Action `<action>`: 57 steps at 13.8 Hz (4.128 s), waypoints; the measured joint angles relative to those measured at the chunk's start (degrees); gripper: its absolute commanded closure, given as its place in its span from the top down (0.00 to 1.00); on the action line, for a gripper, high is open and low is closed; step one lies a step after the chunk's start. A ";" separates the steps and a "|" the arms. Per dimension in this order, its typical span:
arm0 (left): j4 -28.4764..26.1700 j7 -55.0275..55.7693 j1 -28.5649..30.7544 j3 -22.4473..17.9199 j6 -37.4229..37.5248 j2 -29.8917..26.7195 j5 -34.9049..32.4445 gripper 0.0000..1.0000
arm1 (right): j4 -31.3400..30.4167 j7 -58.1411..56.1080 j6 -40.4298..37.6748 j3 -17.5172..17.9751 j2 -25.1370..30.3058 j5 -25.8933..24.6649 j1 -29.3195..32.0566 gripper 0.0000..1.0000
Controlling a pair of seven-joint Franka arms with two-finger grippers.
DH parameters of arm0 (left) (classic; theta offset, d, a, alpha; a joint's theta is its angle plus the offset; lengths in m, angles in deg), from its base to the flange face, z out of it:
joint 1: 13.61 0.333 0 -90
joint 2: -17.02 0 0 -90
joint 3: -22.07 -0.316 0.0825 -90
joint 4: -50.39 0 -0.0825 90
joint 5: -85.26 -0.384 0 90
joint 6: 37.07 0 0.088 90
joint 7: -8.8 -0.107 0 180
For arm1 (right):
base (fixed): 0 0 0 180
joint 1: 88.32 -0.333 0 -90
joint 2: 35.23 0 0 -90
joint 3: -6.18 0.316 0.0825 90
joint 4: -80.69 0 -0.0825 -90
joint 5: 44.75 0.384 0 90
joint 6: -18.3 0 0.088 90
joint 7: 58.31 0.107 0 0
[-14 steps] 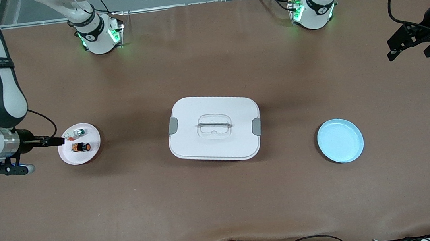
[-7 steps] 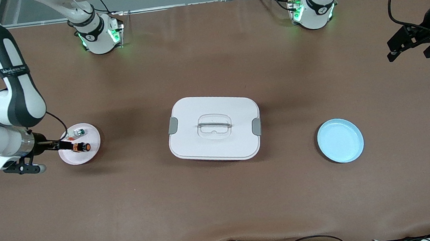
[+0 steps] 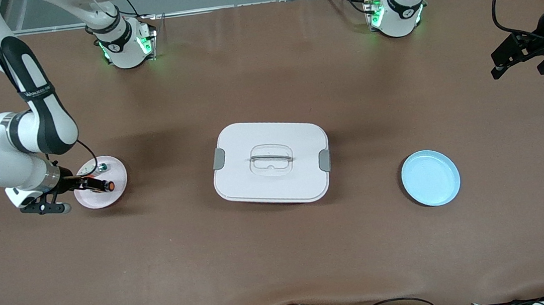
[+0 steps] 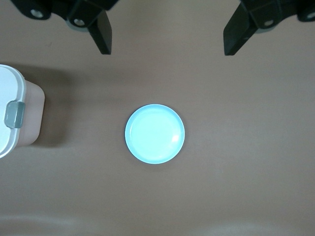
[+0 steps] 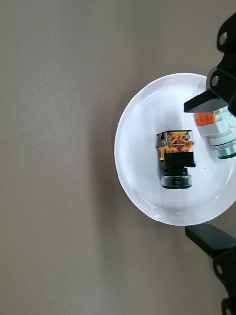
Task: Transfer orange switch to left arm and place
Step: 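Lower the right gripper and grasp the black-orange switch, then lift the switch with the right gripper while the left gripper approaches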
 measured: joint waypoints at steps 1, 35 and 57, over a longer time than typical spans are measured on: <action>0.03 0.00 0.01 -0.01 0.00 0.02 0.00 1.00 | -0.70 -0.46 1.08 0.05 0.00 0.00 -0.06 1.00; 0.24 0.00 0.83 -0.05 0.00 0.62 0.00 1.00 | -3.09 -4.45 6.25 -0.07 -6.05 0.05 0.70 0.47; 5.05 -0.05 -0.28 2.37 0.00 0.72 12.81 1.00 | 9.70 28.91 -17.16 14.15 -0.69 17.98 -3.18 0.00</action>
